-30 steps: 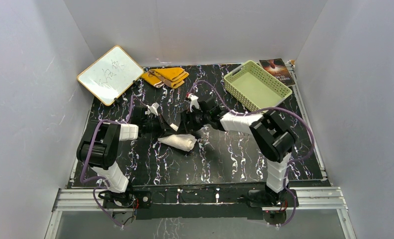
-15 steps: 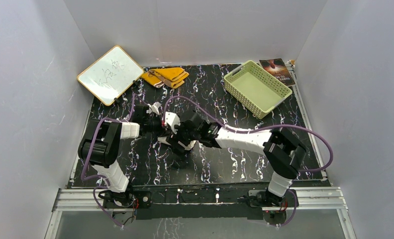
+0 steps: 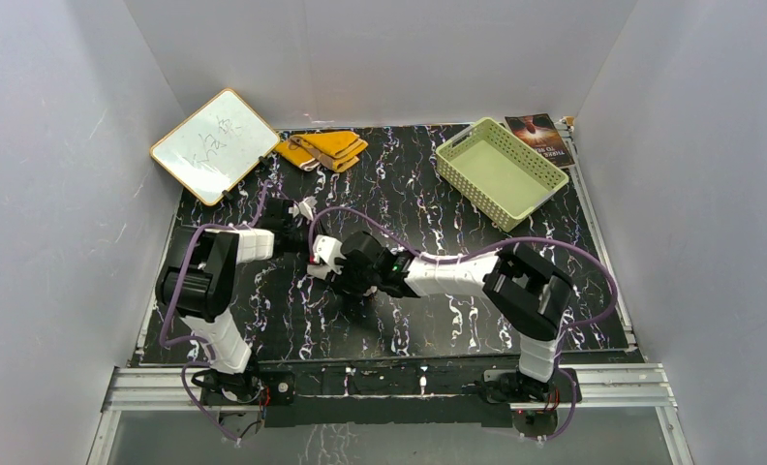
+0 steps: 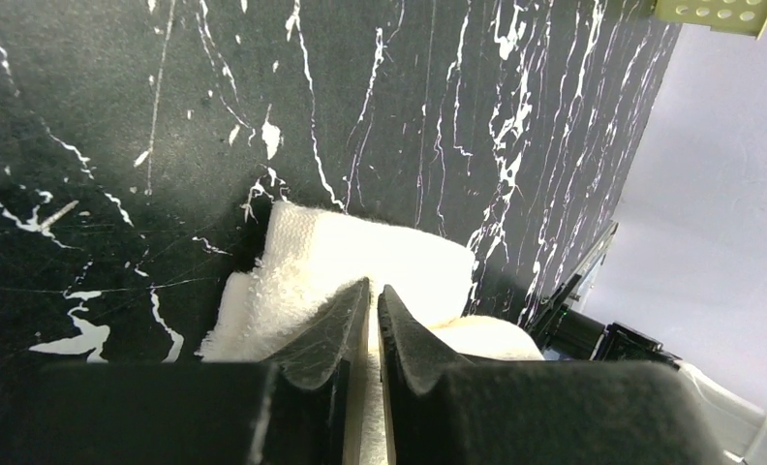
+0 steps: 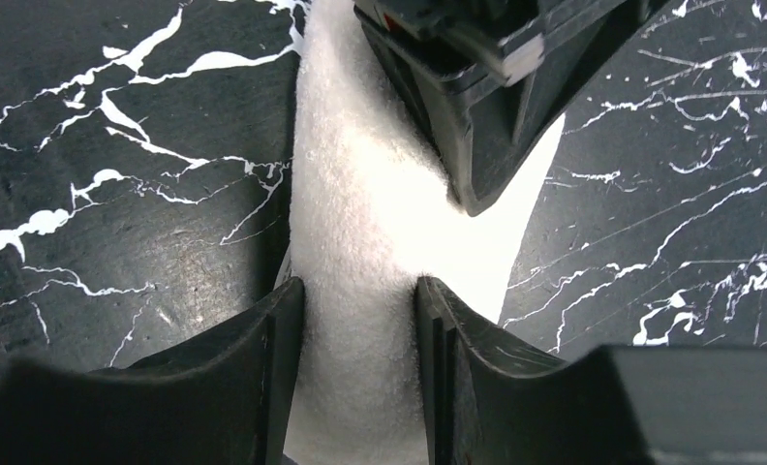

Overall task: Roll the towels
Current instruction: Roll the towel at the center of the board.

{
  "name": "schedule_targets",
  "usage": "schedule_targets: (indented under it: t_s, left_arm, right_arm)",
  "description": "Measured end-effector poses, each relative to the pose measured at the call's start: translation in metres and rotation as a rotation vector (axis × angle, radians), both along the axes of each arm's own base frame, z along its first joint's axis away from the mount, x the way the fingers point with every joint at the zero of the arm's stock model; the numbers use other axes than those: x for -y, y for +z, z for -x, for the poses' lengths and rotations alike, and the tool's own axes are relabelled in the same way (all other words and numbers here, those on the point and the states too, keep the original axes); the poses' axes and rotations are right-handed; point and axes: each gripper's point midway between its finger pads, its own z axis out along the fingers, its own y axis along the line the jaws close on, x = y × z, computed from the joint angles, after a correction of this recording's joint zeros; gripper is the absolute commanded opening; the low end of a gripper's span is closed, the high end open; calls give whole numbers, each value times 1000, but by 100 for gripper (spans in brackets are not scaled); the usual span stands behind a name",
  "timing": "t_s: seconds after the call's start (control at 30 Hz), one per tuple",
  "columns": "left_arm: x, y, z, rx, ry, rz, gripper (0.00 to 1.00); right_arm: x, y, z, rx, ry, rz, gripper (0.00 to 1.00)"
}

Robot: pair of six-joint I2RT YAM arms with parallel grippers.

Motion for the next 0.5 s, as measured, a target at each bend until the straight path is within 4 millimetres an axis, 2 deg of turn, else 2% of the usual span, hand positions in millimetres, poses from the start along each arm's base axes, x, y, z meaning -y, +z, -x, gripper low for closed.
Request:
schedule_targets:
  t_s: [0.1,0.2,0.27,0.4,0.5]
  left_arm:
    - [-2,0,1,-44,1,-12,11]
    - [-13,1,2,-89,36,-17,15]
    - [-30,2,0,-114,88,-24,19]
    - [-83,6,-10,-121,227,-97,26]
    - [-114,24,-18,-81,302,-153,30]
  right_arm:
    - [3,-6,-1,8,-35,-18,36]
    - [5,-4,1,4,-54,-69,31]
    - [6,-3,3,-15,-59,-102,25]
    - [9,-3,9,-111,-47,-171,21]
    - [17,-2,-1,-202,-60,-229,21]
